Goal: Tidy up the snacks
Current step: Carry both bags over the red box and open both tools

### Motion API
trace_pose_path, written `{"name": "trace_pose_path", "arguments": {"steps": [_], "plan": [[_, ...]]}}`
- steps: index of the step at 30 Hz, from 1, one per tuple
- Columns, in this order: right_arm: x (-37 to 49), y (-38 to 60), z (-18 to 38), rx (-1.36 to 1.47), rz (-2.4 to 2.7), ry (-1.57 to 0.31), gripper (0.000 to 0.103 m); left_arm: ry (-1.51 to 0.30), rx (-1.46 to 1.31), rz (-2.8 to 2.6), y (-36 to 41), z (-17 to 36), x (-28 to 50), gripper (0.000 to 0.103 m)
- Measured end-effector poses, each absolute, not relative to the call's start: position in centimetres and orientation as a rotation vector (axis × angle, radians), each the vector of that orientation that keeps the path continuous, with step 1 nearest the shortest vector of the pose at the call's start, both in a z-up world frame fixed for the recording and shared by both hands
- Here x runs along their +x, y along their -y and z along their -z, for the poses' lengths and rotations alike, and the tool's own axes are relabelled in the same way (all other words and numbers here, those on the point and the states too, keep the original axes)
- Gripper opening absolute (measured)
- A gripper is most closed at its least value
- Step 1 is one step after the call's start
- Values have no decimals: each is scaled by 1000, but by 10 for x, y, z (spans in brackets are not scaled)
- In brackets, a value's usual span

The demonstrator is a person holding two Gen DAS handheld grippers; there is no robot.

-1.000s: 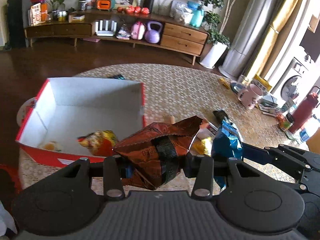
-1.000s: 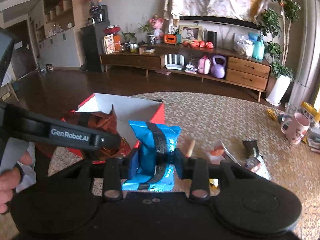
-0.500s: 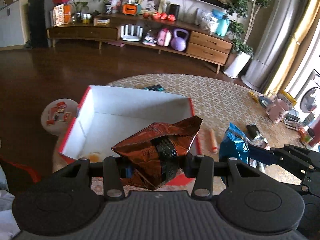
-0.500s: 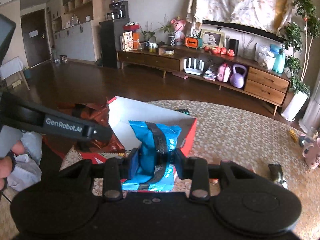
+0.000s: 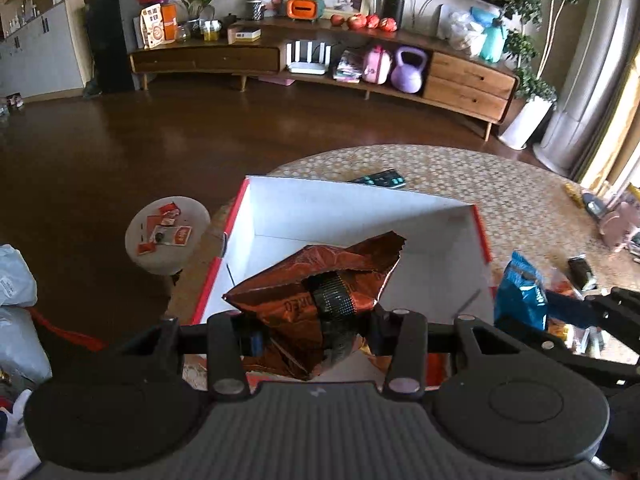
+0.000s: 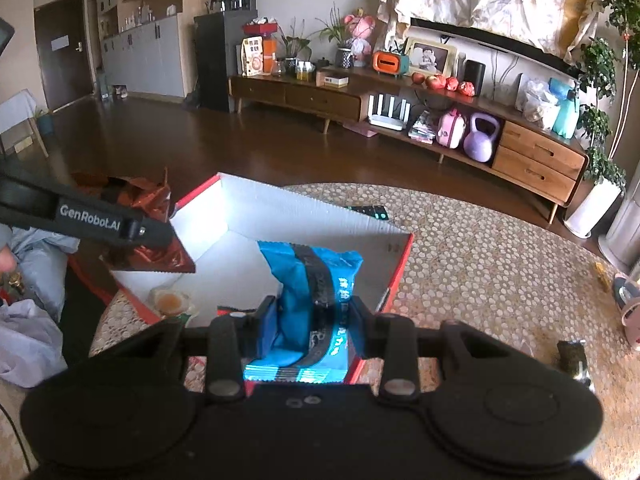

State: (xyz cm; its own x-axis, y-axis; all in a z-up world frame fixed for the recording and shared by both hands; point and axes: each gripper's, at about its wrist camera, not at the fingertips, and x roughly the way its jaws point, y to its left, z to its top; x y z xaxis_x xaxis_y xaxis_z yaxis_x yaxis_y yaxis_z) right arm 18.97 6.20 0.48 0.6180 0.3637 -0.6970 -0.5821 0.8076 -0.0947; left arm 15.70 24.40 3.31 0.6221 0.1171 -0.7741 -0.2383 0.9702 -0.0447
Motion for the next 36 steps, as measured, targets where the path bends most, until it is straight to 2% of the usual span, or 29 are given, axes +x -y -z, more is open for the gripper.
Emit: {"name": "trace_pose_path", "arguments": {"steps": [19,36], "plan": [[246,-105,47,-437,-554,-795,36,-994,-76,-234,-264,26,230,45],[262,-113,69,-465,-539,-851,38,-1138,-44,-197,-260,64,259,45]]}}
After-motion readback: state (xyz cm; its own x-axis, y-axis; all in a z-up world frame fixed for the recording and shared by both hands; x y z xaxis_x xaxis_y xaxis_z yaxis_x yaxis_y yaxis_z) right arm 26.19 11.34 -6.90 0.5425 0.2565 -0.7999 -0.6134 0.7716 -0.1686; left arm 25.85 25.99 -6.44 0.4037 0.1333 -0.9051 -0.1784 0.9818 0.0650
